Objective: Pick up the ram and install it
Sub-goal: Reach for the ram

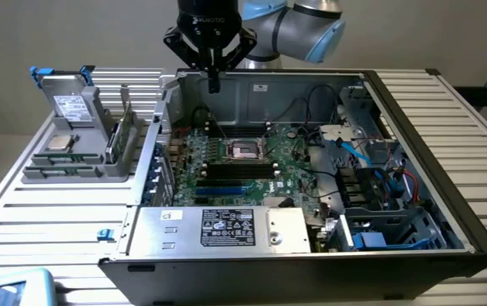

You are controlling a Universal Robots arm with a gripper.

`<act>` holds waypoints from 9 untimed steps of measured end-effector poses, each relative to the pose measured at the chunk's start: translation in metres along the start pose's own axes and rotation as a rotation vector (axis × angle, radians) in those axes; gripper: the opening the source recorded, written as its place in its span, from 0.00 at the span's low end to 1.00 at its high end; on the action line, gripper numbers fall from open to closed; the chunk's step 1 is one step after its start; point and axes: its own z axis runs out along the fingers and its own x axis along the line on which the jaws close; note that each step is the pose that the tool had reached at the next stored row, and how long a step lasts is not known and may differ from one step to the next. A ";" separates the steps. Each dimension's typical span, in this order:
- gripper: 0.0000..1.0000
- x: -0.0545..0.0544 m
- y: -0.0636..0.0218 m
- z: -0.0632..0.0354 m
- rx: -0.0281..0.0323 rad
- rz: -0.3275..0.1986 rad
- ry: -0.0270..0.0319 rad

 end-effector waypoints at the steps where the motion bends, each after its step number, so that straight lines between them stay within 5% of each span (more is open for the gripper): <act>1: 0.11 0.000 0.0000 0.0000 0.0000 0.000 -0.0001; 9: 0.11 0.029 -0.0021 -0.0005 -0.0011 -0.001 -0.0138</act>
